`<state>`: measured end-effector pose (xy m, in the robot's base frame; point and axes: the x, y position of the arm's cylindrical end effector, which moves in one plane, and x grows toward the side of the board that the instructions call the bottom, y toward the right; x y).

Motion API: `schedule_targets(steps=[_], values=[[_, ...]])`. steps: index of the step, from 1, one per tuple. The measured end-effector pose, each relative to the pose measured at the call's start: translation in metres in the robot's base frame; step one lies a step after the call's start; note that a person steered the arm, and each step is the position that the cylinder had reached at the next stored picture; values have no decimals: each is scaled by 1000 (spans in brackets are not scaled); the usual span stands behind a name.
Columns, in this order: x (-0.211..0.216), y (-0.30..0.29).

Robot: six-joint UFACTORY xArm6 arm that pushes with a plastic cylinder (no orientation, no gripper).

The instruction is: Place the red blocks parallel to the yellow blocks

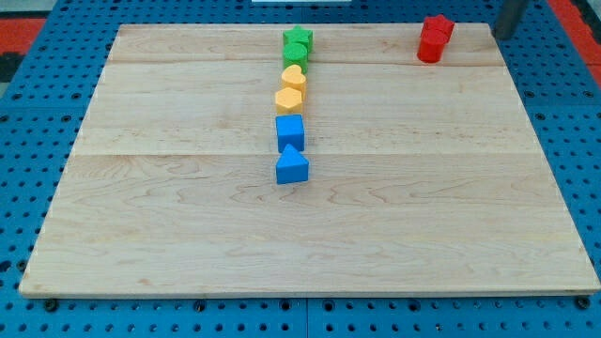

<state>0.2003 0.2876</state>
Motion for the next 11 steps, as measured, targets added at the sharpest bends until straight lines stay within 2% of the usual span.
schedule_targets(steps=[2, 3, 6, 7, 8, 9, 11], values=[[-9, -52], [10, -94], [119, -119], [85, -112], [40, -130], [41, -154], [126, -150]])
